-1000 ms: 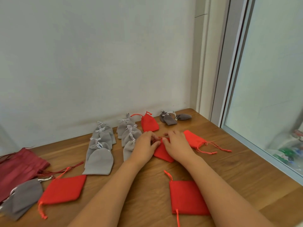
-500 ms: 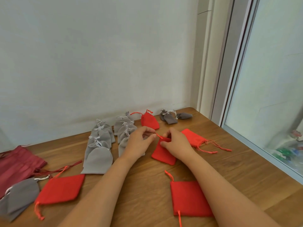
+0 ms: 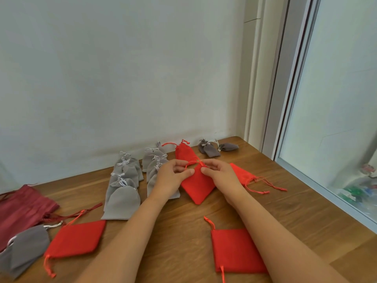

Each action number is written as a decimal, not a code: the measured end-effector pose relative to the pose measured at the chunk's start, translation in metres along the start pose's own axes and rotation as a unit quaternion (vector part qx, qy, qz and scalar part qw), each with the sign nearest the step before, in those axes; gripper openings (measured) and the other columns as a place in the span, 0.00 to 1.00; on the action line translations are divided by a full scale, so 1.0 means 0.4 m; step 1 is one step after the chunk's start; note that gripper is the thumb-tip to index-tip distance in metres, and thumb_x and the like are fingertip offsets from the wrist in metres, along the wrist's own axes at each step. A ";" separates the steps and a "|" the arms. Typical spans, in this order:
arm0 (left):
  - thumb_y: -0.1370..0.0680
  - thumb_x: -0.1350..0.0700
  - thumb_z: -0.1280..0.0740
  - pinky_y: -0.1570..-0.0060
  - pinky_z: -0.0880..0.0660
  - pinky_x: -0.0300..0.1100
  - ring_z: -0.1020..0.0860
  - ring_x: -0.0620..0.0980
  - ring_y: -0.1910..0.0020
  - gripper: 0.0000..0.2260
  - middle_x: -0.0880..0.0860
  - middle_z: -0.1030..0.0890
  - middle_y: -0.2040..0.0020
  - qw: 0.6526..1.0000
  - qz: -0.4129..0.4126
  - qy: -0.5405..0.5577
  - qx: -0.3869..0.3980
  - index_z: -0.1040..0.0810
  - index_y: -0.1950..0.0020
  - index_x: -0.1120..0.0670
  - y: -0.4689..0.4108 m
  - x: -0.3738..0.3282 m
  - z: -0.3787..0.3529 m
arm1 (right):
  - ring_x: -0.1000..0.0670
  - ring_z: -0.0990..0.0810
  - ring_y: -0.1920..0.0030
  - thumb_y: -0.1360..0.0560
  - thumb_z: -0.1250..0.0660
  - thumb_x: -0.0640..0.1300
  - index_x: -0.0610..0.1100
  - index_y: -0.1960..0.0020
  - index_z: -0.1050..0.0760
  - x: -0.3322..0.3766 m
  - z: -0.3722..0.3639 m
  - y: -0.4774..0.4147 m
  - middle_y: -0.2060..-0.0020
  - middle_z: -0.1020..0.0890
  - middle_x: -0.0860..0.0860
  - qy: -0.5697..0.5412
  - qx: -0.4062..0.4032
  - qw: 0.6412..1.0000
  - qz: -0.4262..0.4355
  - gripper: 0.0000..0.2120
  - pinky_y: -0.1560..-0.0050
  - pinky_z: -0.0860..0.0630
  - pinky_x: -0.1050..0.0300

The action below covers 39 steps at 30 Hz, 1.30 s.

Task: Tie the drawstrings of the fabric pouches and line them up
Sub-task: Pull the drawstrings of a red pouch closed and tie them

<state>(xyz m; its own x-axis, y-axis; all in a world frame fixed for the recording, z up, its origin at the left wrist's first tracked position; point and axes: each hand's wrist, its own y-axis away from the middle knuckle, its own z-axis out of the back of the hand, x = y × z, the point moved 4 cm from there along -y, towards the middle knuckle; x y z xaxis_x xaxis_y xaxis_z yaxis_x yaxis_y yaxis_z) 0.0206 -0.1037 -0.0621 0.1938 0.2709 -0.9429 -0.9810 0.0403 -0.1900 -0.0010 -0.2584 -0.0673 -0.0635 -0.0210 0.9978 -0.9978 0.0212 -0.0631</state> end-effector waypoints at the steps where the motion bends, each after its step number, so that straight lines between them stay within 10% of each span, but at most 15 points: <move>1: 0.28 0.62 0.26 0.64 0.26 0.29 0.21 0.40 0.63 0.10 0.51 0.19 0.59 1.000 0.008 0.026 0.012 0.20 0.49 0.57 0.002 0.006 0.000 | 0.50 0.19 0.53 0.24 0.34 0.34 0.42 0.45 0.20 0.001 -0.002 0.002 0.49 0.17 0.41 0.004 0.006 1.000 0.005 0.09 0.51 0.24 0.60; 9: 0.29 0.68 0.27 0.57 0.23 0.34 0.21 0.45 0.58 0.09 0.50 0.17 0.60 0.990 0.020 0.124 0.064 0.19 0.54 0.55 0.006 0.024 0.007 | 0.57 0.22 0.56 0.26 0.28 0.46 0.54 0.53 0.17 0.040 -0.013 0.003 0.56 0.19 0.53 0.170 -0.040 0.978 0.118 0.04 0.54 0.28 0.63; 22: 0.25 0.64 0.30 0.63 0.22 0.37 0.18 0.45 0.62 0.09 0.48 0.15 0.60 0.974 0.057 0.185 0.113 0.17 0.52 0.51 0.022 0.017 -0.008 | 0.59 0.21 0.60 0.28 0.28 0.40 0.46 0.56 0.16 0.064 -0.028 -0.008 0.58 0.16 0.46 0.009 -0.053 0.994 0.099 0.03 0.58 0.26 0.67; 27: 0.27 0.59 0.28 0.61 0.24 0.35 0.19 0.45 0.59 0.08 0.50 0.16 0.56 0.973 0.031 0.186 0.137 0.17 0.48 0.53 0.020 0.010 -0.009 | 0.57 0.21 0.49 0.30 0.25 0.40 0.47 0.54 0.16 0.051 -0.048 -0.019 0.49 0.19 0.49 0.022 -0.026 0.996 0.078 0.05 0.45 0.24 0.59; 34: 0.24 0.57 0.31 0.69 0.28 0.36 0.24 0.45 0.67 0.04 0.50 0.20 0.66 0.970 0.076 0.225 0.053 0.20 0.58 0.54 0.017 0.017 0.000 | 0.53 0.20 0.57 0.23 0.34 0.44 0.41 0.45 0.18 0.049 -0.060 -0.011 0.54 0.16 0.45 -0.049 0.043 0.998 0.020 0.10 0.57 0.24 0.63; 39: 0.23 0.56 0.32 0.64 0.25 0.42 0.22 0.48 0.64 0.05 0.52 0.19 0.62 0.953 0.093 0.287 -0.023 0.19 0.58 0.53 0.008 0.025 0.019 | 0.57 0.18 0.53 0.23 0.31 0.41 0.45 0.44 0.18 0.040 -0.042 -0.011 0.54 0.14 0.53 0.163 0.097 0.978 0.081 0.09 0.47 0.23 0.59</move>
<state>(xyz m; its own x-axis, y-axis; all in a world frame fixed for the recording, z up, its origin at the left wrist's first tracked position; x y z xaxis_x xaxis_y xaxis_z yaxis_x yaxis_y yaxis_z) 0.0194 -0.0935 -0.0701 0.0045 -0.3022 -0.9532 -1.0000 -0.0032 -0.0037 0.0028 -0.2418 -0.0505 -0.2442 0.2882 0.9259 -0.9618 -0.1940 -0.1932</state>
